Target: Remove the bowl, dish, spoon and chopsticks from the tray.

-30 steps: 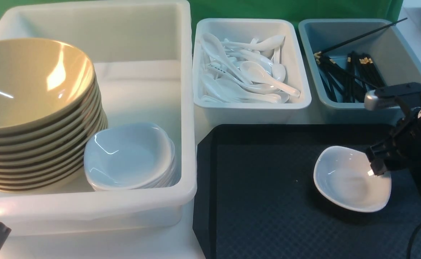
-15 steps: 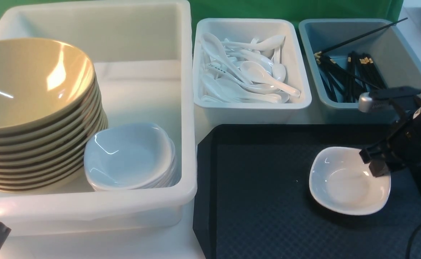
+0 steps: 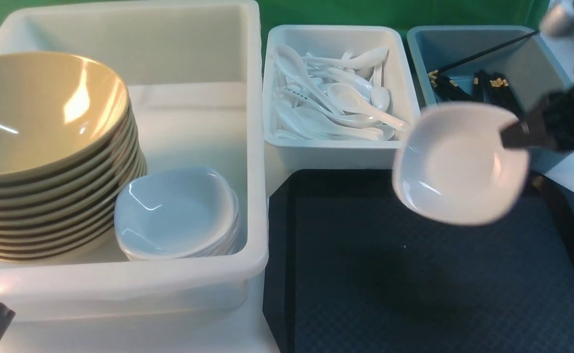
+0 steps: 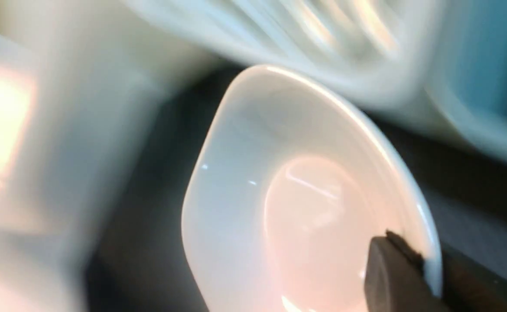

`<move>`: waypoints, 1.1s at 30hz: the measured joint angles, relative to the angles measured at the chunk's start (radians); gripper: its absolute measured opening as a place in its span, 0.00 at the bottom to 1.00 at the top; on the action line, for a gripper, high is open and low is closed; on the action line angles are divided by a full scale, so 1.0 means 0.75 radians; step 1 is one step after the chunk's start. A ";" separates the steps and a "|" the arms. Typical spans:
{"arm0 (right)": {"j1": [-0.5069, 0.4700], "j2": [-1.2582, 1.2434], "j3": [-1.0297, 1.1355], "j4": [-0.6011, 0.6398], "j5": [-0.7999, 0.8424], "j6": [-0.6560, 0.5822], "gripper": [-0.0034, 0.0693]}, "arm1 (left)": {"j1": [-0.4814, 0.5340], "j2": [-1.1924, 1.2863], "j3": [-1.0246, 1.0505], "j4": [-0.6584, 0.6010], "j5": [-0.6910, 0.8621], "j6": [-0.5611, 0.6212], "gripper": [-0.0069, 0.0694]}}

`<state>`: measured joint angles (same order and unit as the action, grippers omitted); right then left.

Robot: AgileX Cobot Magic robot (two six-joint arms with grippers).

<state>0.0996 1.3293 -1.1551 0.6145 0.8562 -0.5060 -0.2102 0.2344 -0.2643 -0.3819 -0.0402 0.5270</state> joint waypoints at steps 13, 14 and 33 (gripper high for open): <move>0.598 0.416 -0.334 0.350 -0.310 -0.200 0.15 | 0.000 0.000 0.000 0.000 0.012 -0.004 0.08; 0.624 0.461 -0.367 0.350 -0.317 -0.200 0.16 | 0.000 0.000 0.000 0.000 0.016 -0.005 0.08; 0.493 0.389 -0.630 -0.110 0.173 -0.042 0.35 | 0.000 0.000 0.000 0.000 0.242 -0.009 0.08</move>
<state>0.4692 1.6214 -1.6277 0.5321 0.9860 -0.5373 -0.2102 0.2344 -0.2643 -0.3819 0.1413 0.5206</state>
